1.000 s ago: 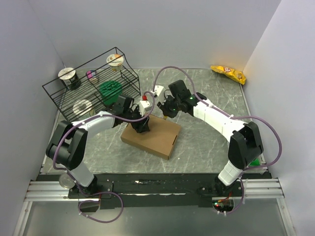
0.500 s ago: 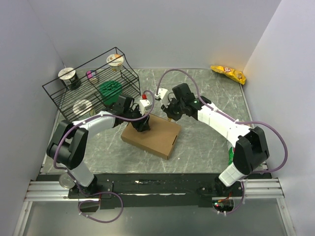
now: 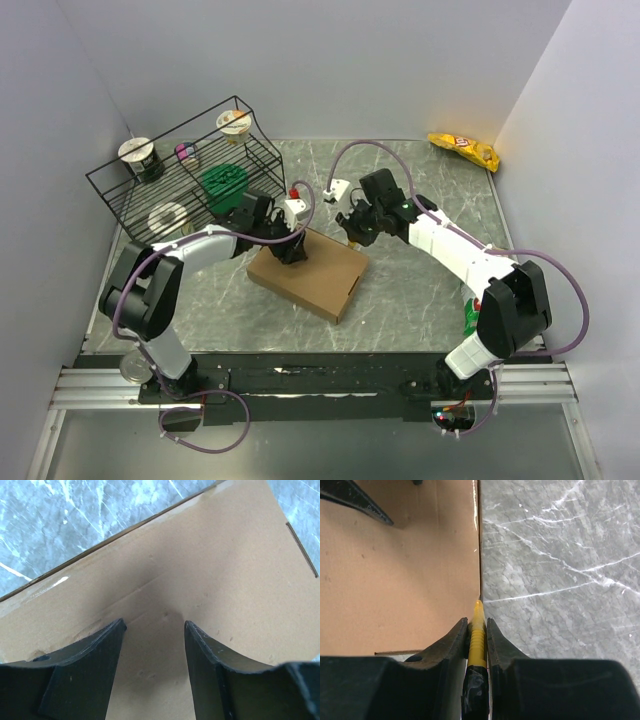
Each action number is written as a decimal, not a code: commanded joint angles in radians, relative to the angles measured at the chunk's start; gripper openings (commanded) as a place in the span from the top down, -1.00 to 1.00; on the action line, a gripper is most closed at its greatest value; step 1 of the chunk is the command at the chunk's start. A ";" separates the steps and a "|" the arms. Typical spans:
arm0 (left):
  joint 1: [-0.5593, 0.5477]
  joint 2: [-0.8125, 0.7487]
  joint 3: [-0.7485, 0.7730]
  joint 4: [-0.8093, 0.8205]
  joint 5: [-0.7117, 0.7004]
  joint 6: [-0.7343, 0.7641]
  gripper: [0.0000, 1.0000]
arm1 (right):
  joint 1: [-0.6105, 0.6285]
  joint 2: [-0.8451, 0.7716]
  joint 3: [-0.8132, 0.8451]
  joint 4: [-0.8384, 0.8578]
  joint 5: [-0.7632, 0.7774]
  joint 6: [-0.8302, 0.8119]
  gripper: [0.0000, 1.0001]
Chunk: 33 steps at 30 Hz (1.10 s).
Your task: Unpack the express box
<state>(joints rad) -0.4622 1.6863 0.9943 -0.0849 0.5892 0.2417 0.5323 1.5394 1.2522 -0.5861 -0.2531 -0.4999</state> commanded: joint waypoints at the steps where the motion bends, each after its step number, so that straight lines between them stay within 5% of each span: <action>1: 0.008 0.104 -0.043 -0.159 -0.183 -0.016 -0.19 | -0.020 -0.032 -0.025 -0.164 -0.021 0.004 1.00; 33: 0.007 0.170 0.004 -0.176 -0.252 -0.068 -0.11 | -0.026 -0.183 -0.131 -0.328 0.023 0.081 1.00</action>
<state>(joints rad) -0.4706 1.7496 1.0592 -0.0643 0.5503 0.1692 0.5076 1.4090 1.1603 -0.7204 -0.2302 -0.4500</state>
